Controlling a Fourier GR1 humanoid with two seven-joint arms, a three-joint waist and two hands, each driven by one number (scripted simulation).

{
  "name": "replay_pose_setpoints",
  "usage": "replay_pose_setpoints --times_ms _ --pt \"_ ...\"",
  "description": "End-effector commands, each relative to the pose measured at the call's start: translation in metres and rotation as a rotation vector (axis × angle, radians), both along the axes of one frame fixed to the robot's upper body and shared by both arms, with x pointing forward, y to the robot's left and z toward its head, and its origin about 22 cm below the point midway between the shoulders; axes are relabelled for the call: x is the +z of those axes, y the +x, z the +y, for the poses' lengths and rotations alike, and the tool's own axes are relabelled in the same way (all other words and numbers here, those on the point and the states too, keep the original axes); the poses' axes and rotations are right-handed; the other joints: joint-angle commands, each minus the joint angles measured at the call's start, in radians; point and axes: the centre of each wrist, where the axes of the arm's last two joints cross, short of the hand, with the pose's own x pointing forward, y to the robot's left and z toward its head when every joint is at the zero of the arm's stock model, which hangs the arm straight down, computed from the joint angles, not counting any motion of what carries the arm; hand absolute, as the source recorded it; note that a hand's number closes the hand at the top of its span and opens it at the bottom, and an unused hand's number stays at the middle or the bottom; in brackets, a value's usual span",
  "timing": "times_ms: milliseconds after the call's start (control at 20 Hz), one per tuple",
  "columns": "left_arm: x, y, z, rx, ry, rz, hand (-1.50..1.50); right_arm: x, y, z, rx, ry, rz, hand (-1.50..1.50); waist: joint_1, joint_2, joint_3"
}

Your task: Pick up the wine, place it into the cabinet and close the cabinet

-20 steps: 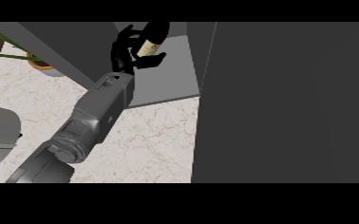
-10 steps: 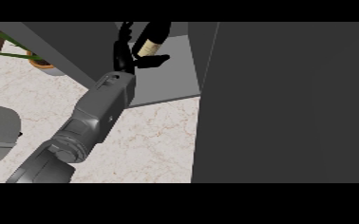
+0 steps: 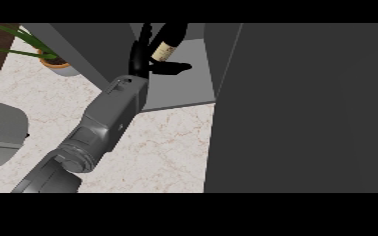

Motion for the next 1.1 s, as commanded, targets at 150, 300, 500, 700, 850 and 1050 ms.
replay_pose_setpoints --times_ms 150,300,500,700,850,1050 --pt "0.022 0.011 0.029 -0.225 -0.213 -0.173 -1.50 0.002 -0.002 -0.005 -0.048 0.004 0.013 -1.50 0.075 -0.034 0.009" --pt "0.043 0.019 0.012 -0.280 -0.334 -0.201 -1.50 -0.002 -0.013 -0.002 -0.051 0.021 0.015 -1.50 0.078 -0.041 0.011" --pt "0.023 0.008 -0.008 -0.345 -0.365 -0.174 -1.50 0.002 -0.017 -0.005 -0.092 -0.008 0.018 -1.50 0.101 -0.050 0.012" --pt "0.034 0.005 -0.037 -0.410 -0.341 -0.147 -1.50 0.006 -0.017 -0.006 -0.092 0.012 0.054 -1.50 0.132 -0.063 0.013" --pt "0.020 -0.010 -0.047 -0.438 -0.346 -0.173 -1.50 0.008 -0.019 -0.004 -0.128 0.006 0.057 -1.50 0.152 -0.071 0.013" --pt "0.037 -0.025 -0.077 -0.497 -0.371 -0.166 -1.50 -0.001 -0.028 -0.010 -0.123 0.008 0.071 -1.50 0.155 -0.076 0.014"
